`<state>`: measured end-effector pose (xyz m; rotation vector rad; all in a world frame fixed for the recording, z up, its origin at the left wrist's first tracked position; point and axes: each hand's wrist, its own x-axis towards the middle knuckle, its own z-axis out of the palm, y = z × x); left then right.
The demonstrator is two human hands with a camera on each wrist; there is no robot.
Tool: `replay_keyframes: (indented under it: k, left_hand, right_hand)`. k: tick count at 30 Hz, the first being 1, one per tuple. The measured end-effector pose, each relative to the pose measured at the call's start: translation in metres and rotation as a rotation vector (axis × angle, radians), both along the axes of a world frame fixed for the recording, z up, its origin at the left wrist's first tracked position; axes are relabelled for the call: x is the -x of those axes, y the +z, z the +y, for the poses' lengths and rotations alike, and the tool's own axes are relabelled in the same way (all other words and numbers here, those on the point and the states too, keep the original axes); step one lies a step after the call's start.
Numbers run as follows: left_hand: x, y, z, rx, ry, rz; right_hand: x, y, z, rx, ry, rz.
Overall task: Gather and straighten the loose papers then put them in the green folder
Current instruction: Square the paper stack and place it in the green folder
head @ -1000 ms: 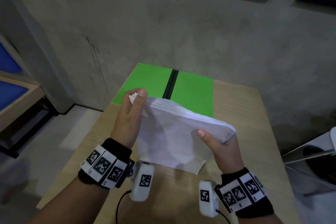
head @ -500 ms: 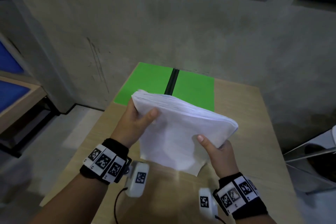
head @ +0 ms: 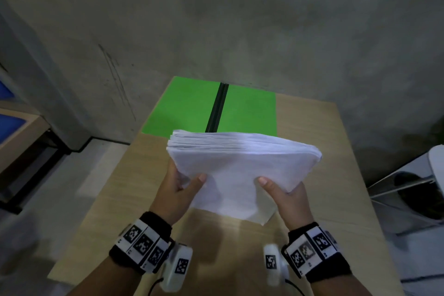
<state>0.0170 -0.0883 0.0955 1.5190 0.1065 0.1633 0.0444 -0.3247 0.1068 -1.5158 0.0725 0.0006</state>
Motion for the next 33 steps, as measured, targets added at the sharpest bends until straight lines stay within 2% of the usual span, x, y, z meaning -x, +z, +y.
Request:
replay_keyframes:
  k: [4,9,13,20,26,30,33]
  left_hand:
    - [-0.002,-0.016,0.001,-0.021,-0.042,0.066]
    - [-0.005,-0.022,0.005,-0.029,-0.056,0.088]
    - [-0.001,-0.025,0.005,-0.037,-0.131,0.105]
    - [-0.006,-0.016,0.012,-0.213,-0.221,0.171]
    - [-0.013,-0.007,0.013,-0.327,-0.394,0.332]
    - [-0.016,-0.019,0.015,-0.241,-0.471,0.362]
    - [-0.017,-0.027,0.015,-0.179,-0.510,0.365]
  right_hand:
    - [0.005,-0.020,0.004,0.006,-0.010,0.094]
    - [0.008,-0.023,0.001,-0.038,-0.008,0.089]
    - [0.009,-0.030,-0.003,0.016,-0.010,0.104]
    - [0.006,-0.032,-0.010,0.018,0.040,0.142]
    - [0.007,-0.037,-0.021,-0.073,0.134,0.337]
    - [0.007,-0.030,-0.029,-0.189,0.210,0.452]
    - [0.008,-0.034,-0.035,-0.207,0.202,0.487]
